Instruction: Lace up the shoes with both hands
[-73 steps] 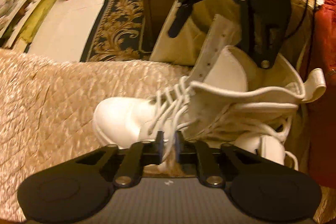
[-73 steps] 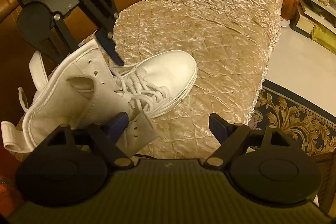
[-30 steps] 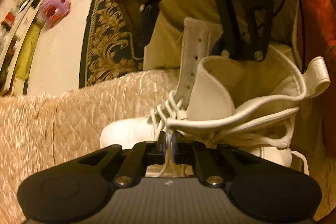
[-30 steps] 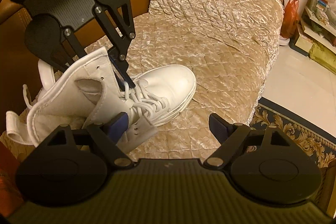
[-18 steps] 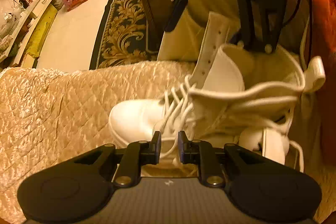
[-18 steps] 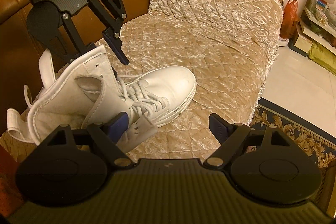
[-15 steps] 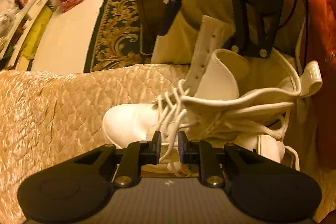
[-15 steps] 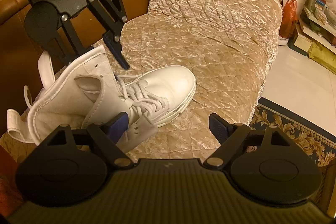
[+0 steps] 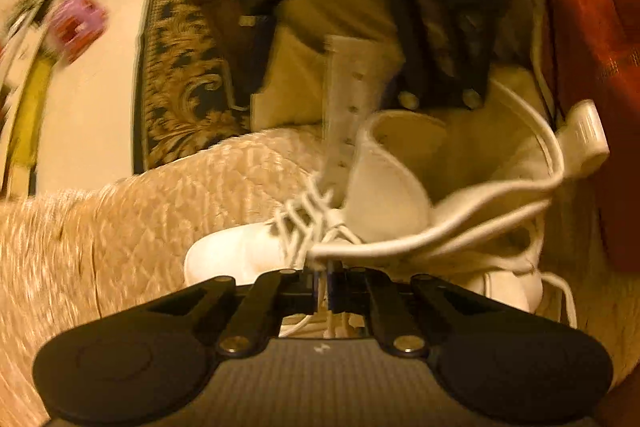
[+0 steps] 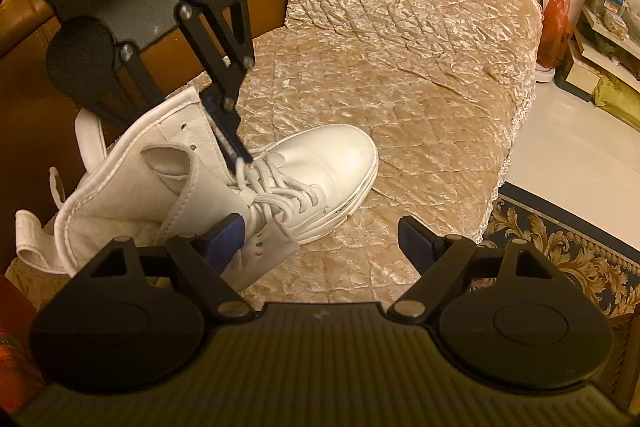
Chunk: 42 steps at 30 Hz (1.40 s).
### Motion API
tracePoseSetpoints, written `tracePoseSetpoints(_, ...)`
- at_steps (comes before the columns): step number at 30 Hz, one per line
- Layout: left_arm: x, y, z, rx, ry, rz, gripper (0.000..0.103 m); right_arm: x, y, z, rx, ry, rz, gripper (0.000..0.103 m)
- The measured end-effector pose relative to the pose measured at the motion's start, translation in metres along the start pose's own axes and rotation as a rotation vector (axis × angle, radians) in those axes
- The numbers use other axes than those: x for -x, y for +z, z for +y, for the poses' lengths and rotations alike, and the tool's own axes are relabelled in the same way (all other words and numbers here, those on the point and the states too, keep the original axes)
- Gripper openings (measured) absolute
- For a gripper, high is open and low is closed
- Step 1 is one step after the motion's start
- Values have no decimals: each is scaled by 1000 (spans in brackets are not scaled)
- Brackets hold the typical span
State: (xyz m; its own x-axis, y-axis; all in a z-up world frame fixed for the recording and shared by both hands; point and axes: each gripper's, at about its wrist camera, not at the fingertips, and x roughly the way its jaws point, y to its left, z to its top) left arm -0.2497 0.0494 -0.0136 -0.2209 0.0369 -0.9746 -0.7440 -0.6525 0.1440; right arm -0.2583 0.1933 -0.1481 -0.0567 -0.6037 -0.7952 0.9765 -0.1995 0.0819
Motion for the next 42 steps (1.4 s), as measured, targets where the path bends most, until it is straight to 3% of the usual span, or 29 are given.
tracePoseSetpoints(4,-4,7,-2,-55,18,22,4,-2,2,2,-6,-10,10,91)
tracePoseSetpoints(7,3,0,5,11,69,23,17,-3,4,0,-19,-14,28,91)
tracePoseSetpoints(10,21,-12,15,119,113,5,19,-3,5,-4,-61,-15,51,91)
tracePoseSetpoints(15,75,-14,26,337,129,-182,33,-1,1,-8,-106,-27,62,91)
tracePoseSetpoints(16,83,-8,23,341,124,-219,40,-1,0,-8,-108,-30,60,91)
tracePoseSetpoints(17,85,1,17,312,127,-225,40,-1,0,-7,-106,-31,57,91)
tracePoseSetpoints(20,72,19,0,216,137,-178,40,-1,1,-4,-102,-31,51,91)
tracePoseSetpoints(22,64,19,-5,218,132,-174,40,1,2,-2,-92,-39,46,91)
tracePoseSetpoints(27,63,-4,3,368,157,-233,41,10,-2,-7,-152,25,-1,91)
tracePoseSetpoints(29,70,-16,11,430,197,-252,48,9,-1,-8,-182,44,-4,91)
tracePoseSetpoints(32,60,-34,38,533,232,-243,49,9,0,-5,-177,39,-18,91)
tracePoseSetpoints(34,44,-37,56,539,245,-214,48,10,0,-2,-172,26,-28,91)
tracePoseSetpoints(40,-24,-17,86,453,97,-148,47,17,-8,-3,-276,56,-69,91)
tracePoseSetpoints(42,-47,-14,87,401,55,-93,46,20,-10,-5,-310,71,-83,91)
